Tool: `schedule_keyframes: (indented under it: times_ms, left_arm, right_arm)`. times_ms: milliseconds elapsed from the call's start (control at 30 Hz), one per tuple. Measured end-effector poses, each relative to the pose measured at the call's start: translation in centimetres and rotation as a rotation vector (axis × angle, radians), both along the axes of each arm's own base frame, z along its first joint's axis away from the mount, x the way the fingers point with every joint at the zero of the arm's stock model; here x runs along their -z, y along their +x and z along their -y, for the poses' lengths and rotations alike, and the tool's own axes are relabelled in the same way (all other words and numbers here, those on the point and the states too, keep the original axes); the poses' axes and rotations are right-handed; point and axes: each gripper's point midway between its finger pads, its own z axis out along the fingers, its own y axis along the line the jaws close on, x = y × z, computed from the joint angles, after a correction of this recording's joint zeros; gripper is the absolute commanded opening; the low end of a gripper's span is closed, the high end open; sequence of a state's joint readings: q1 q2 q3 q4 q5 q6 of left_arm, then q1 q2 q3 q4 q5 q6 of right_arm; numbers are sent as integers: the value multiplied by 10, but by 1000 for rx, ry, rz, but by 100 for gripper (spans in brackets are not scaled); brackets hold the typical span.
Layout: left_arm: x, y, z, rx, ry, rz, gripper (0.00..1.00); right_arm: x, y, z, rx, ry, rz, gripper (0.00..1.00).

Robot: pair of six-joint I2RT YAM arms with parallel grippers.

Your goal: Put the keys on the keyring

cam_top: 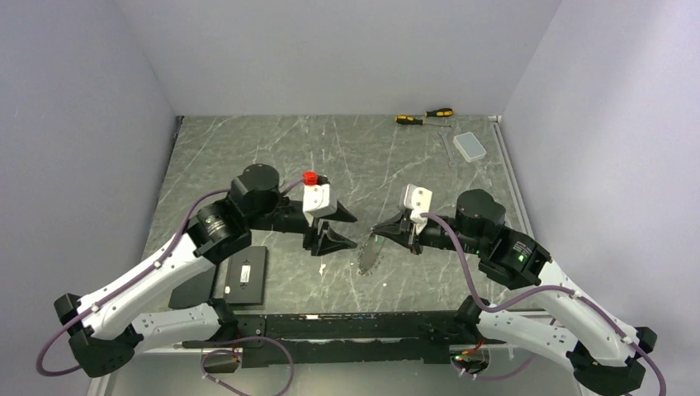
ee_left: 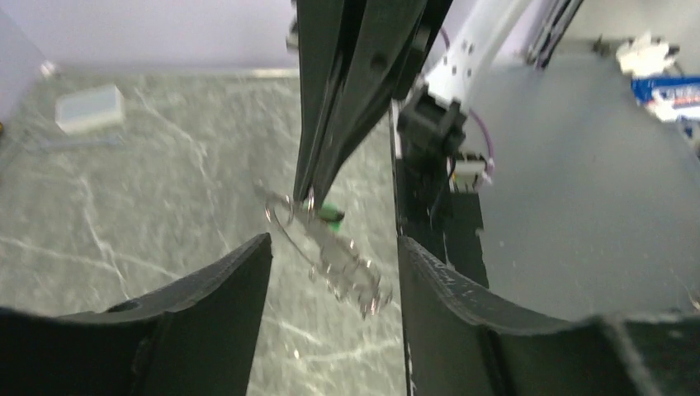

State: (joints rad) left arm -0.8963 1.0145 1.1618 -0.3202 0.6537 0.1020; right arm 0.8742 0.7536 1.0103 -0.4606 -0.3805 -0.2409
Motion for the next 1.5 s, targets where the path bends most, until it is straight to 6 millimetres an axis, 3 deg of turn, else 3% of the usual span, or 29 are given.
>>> schedule_keyframes:
  times_ms: [167, 300, 967, 1500]
  left_arm:
    - [38, 5, 3, 21, 124, -18, 47]
    - [48, 8, 5, 27, 156, -20, 39]
    - [40, 5, 25, 84, 176, -27, 30]
    - [50, 5, 26, 52, 246, -14, 35]
  right_arm:
    - [9, -8, 1, -41, -50, -24, 0]
    - [16, -10, 1, -58, -74, -43, 0]
    - [21, -16, 0, -85, -95, -39, 0]
    - [34, -15, -2, -78, -147, -58, 0]
